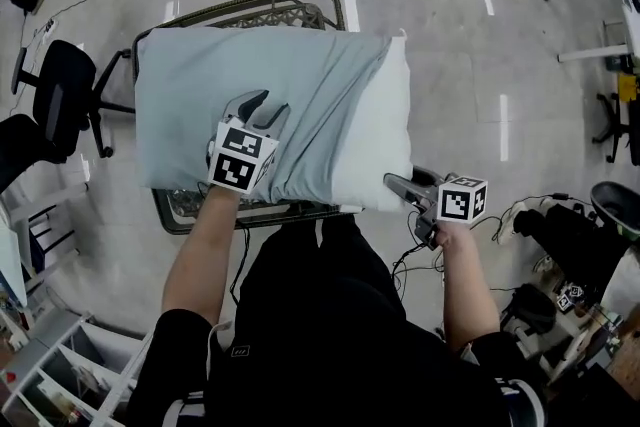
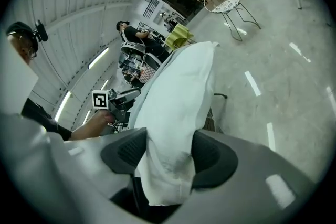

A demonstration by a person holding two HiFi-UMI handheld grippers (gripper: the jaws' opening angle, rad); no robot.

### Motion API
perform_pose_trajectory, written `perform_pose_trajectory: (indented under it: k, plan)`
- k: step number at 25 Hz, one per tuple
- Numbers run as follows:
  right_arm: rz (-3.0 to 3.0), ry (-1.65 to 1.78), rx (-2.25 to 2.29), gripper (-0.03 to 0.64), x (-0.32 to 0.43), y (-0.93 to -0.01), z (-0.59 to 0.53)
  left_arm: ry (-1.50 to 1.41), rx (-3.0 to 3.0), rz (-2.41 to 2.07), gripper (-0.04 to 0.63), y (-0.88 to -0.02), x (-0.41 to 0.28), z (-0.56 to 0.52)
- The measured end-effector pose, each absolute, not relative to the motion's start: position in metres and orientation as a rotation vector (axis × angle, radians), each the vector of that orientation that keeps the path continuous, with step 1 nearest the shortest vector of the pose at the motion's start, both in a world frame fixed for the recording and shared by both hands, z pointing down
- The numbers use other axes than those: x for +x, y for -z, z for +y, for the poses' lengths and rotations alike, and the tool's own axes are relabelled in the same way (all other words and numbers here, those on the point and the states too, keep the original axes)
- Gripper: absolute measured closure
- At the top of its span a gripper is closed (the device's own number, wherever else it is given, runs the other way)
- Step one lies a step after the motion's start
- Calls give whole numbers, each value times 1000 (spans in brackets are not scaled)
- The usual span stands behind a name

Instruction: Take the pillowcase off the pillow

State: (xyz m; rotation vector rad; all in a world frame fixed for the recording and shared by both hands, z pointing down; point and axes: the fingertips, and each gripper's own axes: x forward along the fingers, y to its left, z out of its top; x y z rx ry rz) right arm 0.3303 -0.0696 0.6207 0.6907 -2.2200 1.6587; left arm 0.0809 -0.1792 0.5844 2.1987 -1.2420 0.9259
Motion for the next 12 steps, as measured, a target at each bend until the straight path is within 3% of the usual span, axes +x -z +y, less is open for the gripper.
perform_pose_trajectory:
  k: [4,8,12]
  plan:
    - [-2154,-1726,673,288,350,-633,-67,-962,2206,-1219,416,-589,93,-203]
    - [-2134,-1812,839,287,386,-640,-99,-1019,2215,-1179,400,-594,103,-234]
    - [-2205,-1696,855,254,375,-645,-161,-1064,2211,-1131,360,-605,114,-260]
